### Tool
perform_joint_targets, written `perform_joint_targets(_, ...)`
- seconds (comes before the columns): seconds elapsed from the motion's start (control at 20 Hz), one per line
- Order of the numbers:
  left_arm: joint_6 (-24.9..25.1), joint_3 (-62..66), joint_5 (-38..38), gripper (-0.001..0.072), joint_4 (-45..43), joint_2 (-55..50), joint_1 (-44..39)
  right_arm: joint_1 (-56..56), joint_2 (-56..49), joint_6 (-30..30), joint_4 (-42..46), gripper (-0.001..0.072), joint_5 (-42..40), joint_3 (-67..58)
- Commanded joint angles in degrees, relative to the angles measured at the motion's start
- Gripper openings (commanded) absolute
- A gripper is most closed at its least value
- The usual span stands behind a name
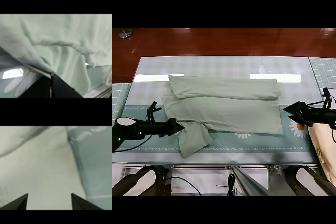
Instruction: Fold the shirts.
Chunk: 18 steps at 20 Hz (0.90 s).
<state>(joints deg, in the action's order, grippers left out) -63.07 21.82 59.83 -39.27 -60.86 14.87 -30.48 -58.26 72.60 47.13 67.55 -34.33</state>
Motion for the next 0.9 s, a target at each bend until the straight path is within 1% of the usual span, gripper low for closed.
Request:
perform_joint_targets(0.0, 0.8, 4.8, 4.3, 0.0029, -0.8, -0.2, -0.5, -2.1, 0.0, 2.6, 8.2, 0.0622, 7.8, 0.9)
perform_joint_targets(0.1, 0.3, 5.9, 3.6, 0.0029, -0.6, -0.2, -0.5, -1.5, 0.0, 4.3, 9.8, 0.0622, 8.4, 3.0)
perform_joint_targets(0.25, 0.3, 6.0, 3.7, 0.0029, -0.6, -0.2, -0.6, 1.8, -0.2, 9.1, 19.0, 0.0622, 8.7, 3.9)
perform_joint_targets(0.3, 0.3, 6.0, 3.6, 0.0029, -0.6, -0.2, -0.6, 3.2, -0.5, 9.7, 20.0, 0.0622, 8.6, 3.9)
perform_joint_targets(0.4, 0.3, 6.0, 3.1, 0.0029, -0.6, -0.2, -0.6, 6.2, -2.1, 9.7, 18.6, 0.0622, 7.6, 3.9)
perform_joint_targets(0.55, 0.3, 6.0, 0.7, 0.0029, -0.6, -0.2, -0.6, 11.3, -6.5, 9.9, 14.3, 0.0622, 1.8, 3.9)
perform_joint_targets(0.7, 0.3, 6.0, 0.2, 0.0029, -0.6, -0.2, -0.6, 12.5, -10.1, 9.5, 6.1, 0.062, -3.3, 2.7)
perform_joint_targets(0.85, 0.3, 6.0, 0.2, 0.0029, -0.6, -0.2, -0.6, 12.5, -11.7, 9.3, 3.5, 0.0597, -5.2, 0.5)
